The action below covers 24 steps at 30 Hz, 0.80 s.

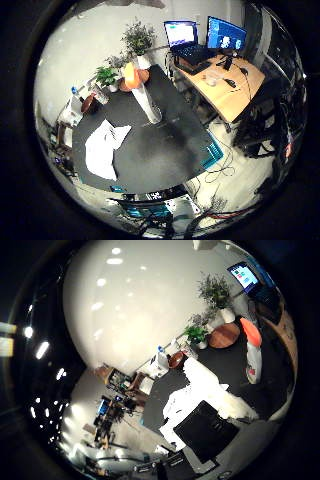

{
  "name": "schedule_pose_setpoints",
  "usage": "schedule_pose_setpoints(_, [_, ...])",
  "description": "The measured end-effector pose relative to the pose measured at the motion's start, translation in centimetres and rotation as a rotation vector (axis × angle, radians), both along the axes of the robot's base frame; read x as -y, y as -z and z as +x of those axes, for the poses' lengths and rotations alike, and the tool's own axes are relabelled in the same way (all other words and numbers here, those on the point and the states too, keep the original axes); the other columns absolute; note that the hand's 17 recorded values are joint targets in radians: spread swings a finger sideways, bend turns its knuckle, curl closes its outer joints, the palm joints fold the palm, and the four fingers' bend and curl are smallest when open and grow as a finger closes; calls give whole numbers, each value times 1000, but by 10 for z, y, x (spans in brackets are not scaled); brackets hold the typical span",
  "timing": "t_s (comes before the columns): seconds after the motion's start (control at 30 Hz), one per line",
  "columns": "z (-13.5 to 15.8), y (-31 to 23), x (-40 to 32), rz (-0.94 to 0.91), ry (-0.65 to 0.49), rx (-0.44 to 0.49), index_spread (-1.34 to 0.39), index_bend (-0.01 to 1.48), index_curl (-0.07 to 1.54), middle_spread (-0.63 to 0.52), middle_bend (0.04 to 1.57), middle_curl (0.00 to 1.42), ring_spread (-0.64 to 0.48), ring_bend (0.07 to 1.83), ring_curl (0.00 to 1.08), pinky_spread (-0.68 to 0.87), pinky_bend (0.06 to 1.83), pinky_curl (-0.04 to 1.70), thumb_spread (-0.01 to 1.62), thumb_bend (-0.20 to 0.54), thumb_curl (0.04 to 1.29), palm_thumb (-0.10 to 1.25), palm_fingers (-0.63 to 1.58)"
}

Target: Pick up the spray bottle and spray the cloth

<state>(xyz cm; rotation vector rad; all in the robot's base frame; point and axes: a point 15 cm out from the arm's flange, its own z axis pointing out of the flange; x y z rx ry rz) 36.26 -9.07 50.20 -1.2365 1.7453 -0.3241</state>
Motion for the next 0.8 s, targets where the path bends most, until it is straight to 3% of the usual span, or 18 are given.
schedule_pose_setpoints(0.27, [9, 24, 32, 172, 45, 35, -110, 170, 301, 238, 193, 303, 334, 401, 203, 617, 995, 111, 985, -25, 550, 687, 229])
schedule_pose_setpoints(0.53, [37, 57, 49, 362, 0, 199, -106, 181, 311, 233, 190, 306, 328, 401, 205, 608, 985, 106, 988, -24, 567, 664, 220])
schedule_pose_setpoints(0.8, [52, 113, 71, 438, 1, 185, -89, 179, 325, 241, 192, 303, 341, 353, 204, 605, 916, 100, 1019, -24, 573, 625, 140])
